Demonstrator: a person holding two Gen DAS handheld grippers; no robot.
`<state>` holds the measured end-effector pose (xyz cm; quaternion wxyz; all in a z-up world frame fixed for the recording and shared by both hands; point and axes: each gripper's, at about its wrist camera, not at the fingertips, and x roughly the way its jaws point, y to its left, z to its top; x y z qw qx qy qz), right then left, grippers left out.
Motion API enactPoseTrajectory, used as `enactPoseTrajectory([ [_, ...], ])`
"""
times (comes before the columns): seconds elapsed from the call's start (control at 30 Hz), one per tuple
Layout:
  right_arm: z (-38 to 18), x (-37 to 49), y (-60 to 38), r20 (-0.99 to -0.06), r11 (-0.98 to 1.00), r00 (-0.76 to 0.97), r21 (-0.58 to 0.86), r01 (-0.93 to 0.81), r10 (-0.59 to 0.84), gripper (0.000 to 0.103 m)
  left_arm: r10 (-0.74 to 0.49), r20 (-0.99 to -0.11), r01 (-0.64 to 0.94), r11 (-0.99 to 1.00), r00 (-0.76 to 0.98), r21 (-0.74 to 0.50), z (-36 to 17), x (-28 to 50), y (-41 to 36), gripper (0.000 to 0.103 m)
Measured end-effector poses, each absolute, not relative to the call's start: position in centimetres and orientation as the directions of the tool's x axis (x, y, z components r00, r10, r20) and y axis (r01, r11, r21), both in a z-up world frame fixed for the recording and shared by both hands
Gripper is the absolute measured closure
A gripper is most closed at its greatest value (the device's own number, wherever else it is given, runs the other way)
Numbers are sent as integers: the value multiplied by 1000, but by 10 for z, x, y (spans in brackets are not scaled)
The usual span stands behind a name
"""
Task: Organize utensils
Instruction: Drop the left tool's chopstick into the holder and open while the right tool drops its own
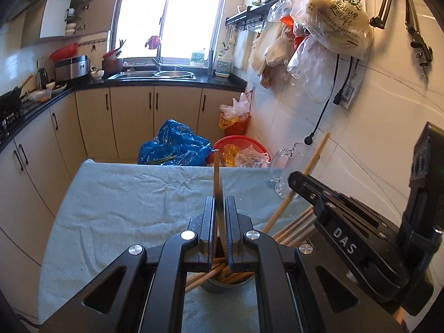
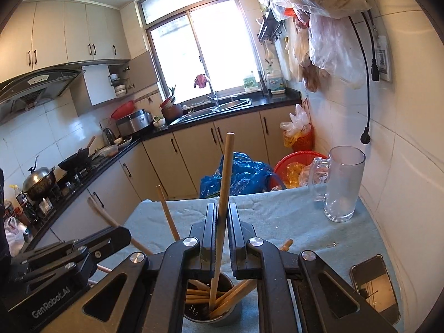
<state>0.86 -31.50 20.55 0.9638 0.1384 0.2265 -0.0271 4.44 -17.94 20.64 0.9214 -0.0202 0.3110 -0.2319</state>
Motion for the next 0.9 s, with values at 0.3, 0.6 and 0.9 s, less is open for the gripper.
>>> enactPoseTrajectory([
  [0.3,208,9,-309,-441,960,897,259,109,17,90,-463,-542,407,884,701,-229,216,18,-155,75],
  [0.6,228,-13,-306,-403,955,915,277,106,15,72,-461,-468,399,887,754,-232,240,-34,-122,62],
  [0.9,246,-59,-290,-380,958,925,268,98,11,58,-384,-402,360,923,831,-137,251,-96,-91,46],
])
